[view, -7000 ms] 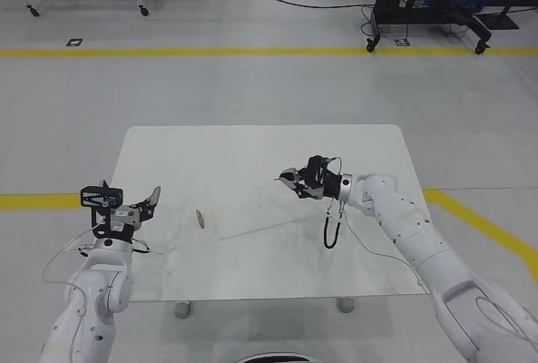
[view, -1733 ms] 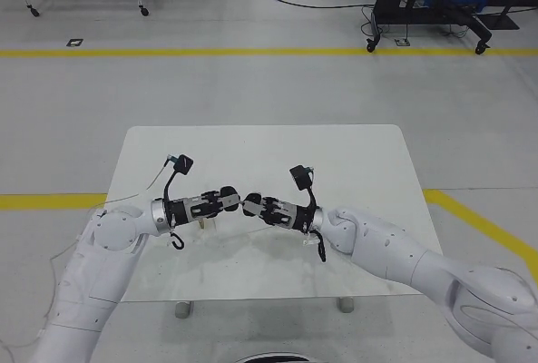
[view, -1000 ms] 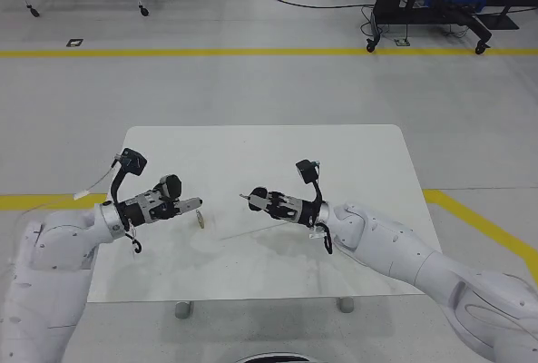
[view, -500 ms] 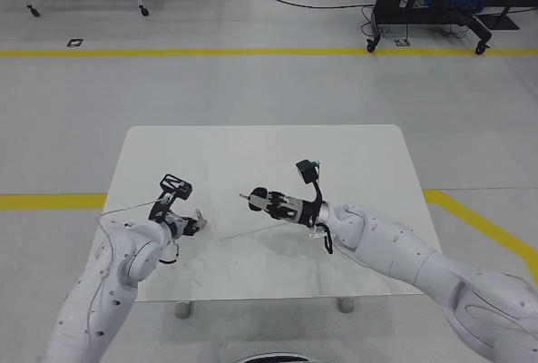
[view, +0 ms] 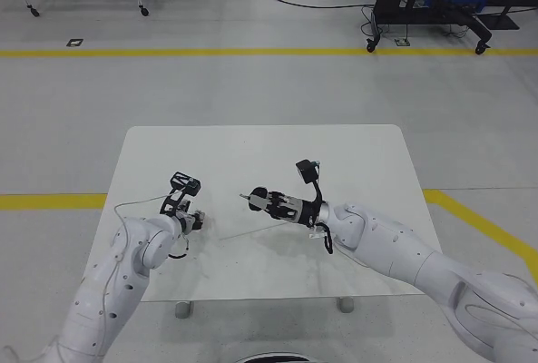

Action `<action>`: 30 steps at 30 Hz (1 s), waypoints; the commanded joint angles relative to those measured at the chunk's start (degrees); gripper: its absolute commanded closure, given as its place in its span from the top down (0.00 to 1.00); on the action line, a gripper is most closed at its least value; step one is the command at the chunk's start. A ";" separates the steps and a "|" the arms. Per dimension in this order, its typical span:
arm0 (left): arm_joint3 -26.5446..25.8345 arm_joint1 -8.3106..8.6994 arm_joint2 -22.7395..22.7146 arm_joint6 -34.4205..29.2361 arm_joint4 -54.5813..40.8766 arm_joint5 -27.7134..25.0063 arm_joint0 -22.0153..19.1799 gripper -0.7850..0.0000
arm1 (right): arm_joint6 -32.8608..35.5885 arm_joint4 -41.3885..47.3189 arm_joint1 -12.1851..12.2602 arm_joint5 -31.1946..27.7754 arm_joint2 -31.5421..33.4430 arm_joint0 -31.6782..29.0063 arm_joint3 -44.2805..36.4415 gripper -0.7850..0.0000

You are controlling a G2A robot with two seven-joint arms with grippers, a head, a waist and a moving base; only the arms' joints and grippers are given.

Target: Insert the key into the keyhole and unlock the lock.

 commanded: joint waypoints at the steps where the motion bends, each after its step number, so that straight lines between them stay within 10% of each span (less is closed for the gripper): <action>1: -0.24 -0.05 0.14 -0.16 -0.09 -0.08 -0.03 0.00 | 0.00 0.00 0.00 0.00 0.00 0.00 0.00 0.00; 20: -1.84 -0.25 -0.66 -0.81 -0.69 -0.50 0.77 0.00 | 0.00 0.00 0.00 0.00 0.00 0.00 0.00 0.00; 24: -2.30 -0.23 -0.90 -1.47 -1.01 -0.89 1.16 0.29 | 0.00 0.00 0.00 0.00 0.00 0.00 0.00 0.00; 30: -2.95 -0.10 -1.14 -3.07 0.13 -1.38 1.73 0.30 | 0.00 0.00 0.00 0.00 0.00 0.00 0.00 0.00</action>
